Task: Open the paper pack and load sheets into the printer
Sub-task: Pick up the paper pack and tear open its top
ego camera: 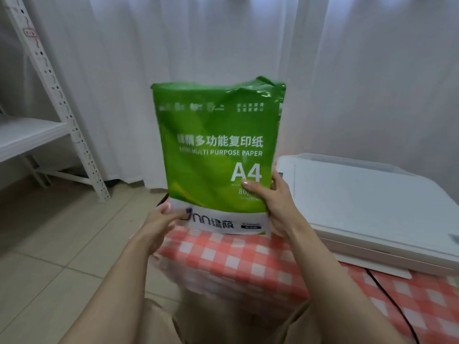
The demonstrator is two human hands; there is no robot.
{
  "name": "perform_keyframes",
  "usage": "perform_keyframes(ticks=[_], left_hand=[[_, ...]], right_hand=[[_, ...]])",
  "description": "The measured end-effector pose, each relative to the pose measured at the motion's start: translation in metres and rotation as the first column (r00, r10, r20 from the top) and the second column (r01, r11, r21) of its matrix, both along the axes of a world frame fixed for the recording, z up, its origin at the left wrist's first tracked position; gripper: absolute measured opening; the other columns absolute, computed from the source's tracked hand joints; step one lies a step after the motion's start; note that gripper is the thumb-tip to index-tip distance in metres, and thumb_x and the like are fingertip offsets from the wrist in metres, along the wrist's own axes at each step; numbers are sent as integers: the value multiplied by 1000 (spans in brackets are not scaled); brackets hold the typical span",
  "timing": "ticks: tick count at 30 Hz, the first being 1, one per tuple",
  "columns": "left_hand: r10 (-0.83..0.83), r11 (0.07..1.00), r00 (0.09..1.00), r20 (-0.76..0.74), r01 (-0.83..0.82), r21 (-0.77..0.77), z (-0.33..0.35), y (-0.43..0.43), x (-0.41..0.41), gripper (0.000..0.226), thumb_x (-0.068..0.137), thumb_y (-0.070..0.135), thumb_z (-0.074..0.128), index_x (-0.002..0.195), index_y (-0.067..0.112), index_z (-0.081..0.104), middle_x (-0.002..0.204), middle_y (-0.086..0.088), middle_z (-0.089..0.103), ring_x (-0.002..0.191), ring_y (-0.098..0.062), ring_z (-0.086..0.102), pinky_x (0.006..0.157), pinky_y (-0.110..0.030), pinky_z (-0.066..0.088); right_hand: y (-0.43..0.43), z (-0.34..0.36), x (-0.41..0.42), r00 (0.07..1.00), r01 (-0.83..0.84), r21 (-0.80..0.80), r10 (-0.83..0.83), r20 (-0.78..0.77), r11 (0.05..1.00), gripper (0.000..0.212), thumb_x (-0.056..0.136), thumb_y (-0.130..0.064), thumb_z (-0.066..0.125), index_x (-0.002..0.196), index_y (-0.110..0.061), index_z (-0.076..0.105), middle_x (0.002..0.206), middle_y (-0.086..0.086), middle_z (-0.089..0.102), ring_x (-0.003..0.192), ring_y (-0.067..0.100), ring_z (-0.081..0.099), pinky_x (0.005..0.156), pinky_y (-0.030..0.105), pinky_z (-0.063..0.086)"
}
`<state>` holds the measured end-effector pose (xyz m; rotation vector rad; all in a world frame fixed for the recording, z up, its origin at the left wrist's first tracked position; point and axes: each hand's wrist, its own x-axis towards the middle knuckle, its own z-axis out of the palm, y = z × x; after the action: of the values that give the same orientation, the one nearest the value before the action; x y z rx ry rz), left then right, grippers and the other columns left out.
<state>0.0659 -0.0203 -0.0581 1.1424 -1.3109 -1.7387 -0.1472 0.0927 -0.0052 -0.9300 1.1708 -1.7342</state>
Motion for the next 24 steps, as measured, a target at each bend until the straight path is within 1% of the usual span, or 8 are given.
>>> perform_keyframes(ticks=[2,4,9,14,16,18,21,24], left_hand=[[-17,991,995,-102,4,-130,10,-2,-6,85,52,26,88,127,10,53,129,-5,61,122,-23,56,101,-31,44],[-83,973,992,-96,60,-222,21,-1,-11,89,34,36,91,115,13,62,112,-3,72,104,-21,68,82,-27,56],[-73,951,989,-129,30,-308,39,10,-18,62,44,9,87,101,15,64,88,5,77,81,-15,74,65,-24,58],[-53,959,996,-70,31,-283,37,26,-38,58,51,-1,86,105,6,66,103,-13,73,91,-29,71,78,-40,59],[-75,958,995,-65,53,-283,35,32,-48,69,48,3,88,112,6,63,106,-12,72,94,-29,70,80,-41,58],[-95,956,995,-29,83,-280,33,38,-58,58,54,0,86,107,12,64,103,-7,71,94,-24,68,82,-39,57],[-165,952,986,32,168,-256,31,43,-69,50,58,-2,84,98,21,64,106,-6,70,97,-25,67,85,-39,55],[-180,961,983,26,181,-210,30,45,-73,60,55,-9,81,110,7,62,110,-13,69,103,-32,65,83,-39,54]], right_hand=[[11,-1,-1,998,-29,5,29,-63,1000,42,71,2,74,108,-18,63,96,4,75,88,22,72,76,35,58],[20,-3,-2,995,-63,19,65,-80,998,41,70,4,74,100,-22,65,92,1,76,84,20,72,73,33,59],[36,2,-13,992,-78,47,82,-97,996,55,61,-2,76,110,-17,58,97,2,75,90,22,72,75,35,58],[56,3,-25,976,137,40,-128,-177,990,55,62,-2,82,112,-2,60,97,8,73,84,19,72,70,32,56],[62,1,-30,968,206,30,-199,-150,978,47,66,-1,79,110,0,62,98,11,73,84,21,73,68,33,57],[69,0,-37,959,258,36,-251,-134,965,47,66,-1,79,110,0,61,99,12,73,83,21,73,65,30,57],[78,-4,-46,954,276,71,-264,-145,958,50,64,-2,80,110,-1,61,97,10,74,80,19,74,62,28,57],[84,-7,-49,953,266,128,-241,-182,956,47,64,-2,81,107,-6,62,90,5,74,75,15,74,60,26,57]])
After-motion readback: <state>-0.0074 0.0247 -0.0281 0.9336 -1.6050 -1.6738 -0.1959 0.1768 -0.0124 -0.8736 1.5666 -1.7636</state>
